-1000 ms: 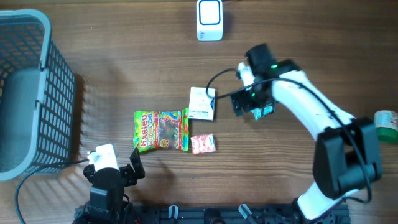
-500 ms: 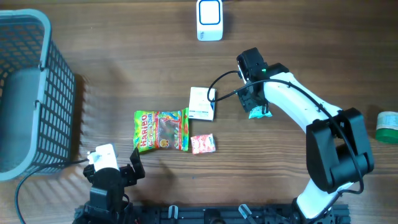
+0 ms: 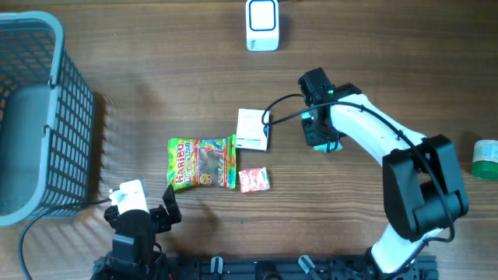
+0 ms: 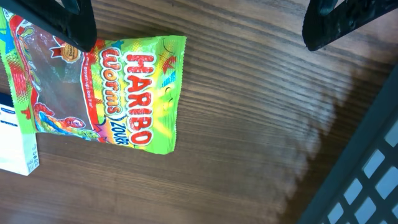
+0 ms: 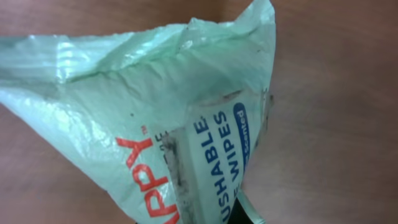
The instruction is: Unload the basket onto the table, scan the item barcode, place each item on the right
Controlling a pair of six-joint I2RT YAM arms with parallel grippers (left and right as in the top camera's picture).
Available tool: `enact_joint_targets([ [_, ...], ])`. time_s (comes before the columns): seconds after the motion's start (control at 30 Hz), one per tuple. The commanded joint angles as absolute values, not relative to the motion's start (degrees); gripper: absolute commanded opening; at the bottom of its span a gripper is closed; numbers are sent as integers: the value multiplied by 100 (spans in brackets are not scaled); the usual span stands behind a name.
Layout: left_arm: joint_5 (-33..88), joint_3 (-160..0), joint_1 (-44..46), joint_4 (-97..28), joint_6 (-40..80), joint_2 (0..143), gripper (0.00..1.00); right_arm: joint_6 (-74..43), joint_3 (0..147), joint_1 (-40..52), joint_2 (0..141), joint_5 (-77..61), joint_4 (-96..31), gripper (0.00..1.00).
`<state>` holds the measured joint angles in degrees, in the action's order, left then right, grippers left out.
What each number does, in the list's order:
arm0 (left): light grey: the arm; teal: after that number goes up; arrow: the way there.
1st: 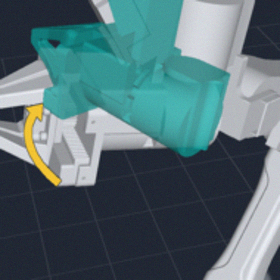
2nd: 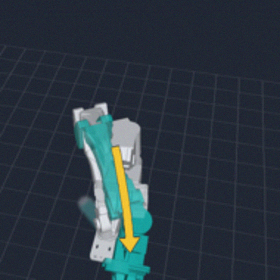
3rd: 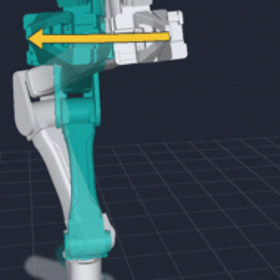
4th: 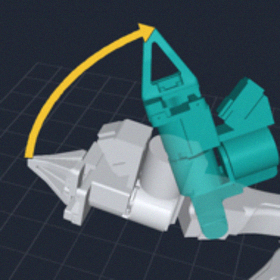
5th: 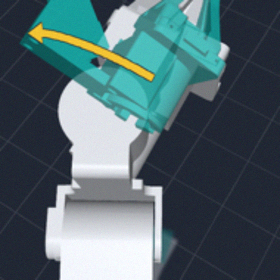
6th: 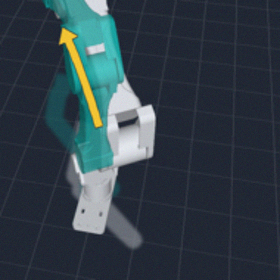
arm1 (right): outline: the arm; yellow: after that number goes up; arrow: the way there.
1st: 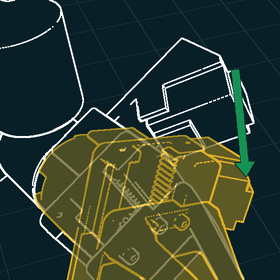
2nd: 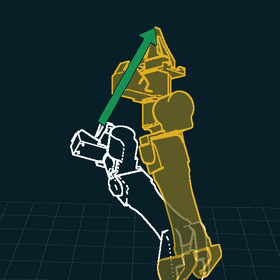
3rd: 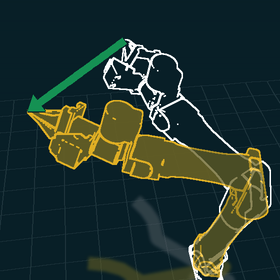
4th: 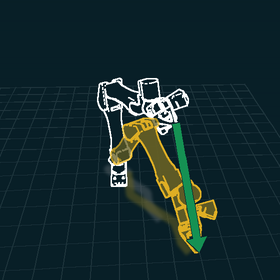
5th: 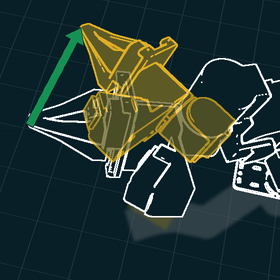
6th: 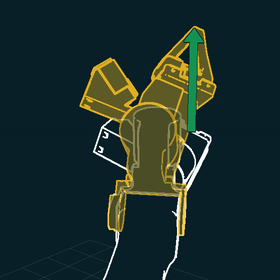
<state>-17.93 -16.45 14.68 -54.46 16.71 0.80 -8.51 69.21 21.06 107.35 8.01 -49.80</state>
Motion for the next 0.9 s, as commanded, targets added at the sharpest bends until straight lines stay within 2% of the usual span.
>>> enact_joint_targets([
  [0.0,-1782,-1660,1505,-5452,1697,38,100,-1109,7846,2080,10785,-1887,-5789,4],
  [0.13,-1782,-1660,1505,-5452,1697,38,100,-1151,8683,2051,10777,-4611,-6790,6],
  [0.2,-1782,-1660,1505,-5452,1697,38,100,-1605,8726,2051,10772,-5389,-6965,6],
  [0.47,-1782,-1660,1505,-5452,1697,38,100,-5203,8726,2051,10774,-5918,-6646,5],
  [0.5,-1782,-1660,1505,-5452,1697,38,100,-5354,8726,2051,10774,-6073,-6652,8],
  [0.57,-1782,-1660,1505,-5452,1697,38,100,-5413,8726,2051,10774,-6595,-6654,27],
  [0.6,-1782,-1660,1505,-5452,1697,38,100,-5398,8726,2051,10774,-6954,-6654,29],
  [0.67,-1782,-1660,1505,-5452,1697,38,100,-5210,8726,2051,10774,-7223,-6654,17],
  [0.7,-1782,-1660,1505,-5452,1697,38,100,-4836,8726,2049,10774,-7404,-6659,5],
  [0.8,-1782,-1660,1505,-5452,1697,38,100,-3607,8726,2051,10774,-8261,-6689,4],
  [0.87,-1782,-1660,1505,-5452,1697,38,100,-3518,8726,2051,10774,-8071,-6637,4],
])
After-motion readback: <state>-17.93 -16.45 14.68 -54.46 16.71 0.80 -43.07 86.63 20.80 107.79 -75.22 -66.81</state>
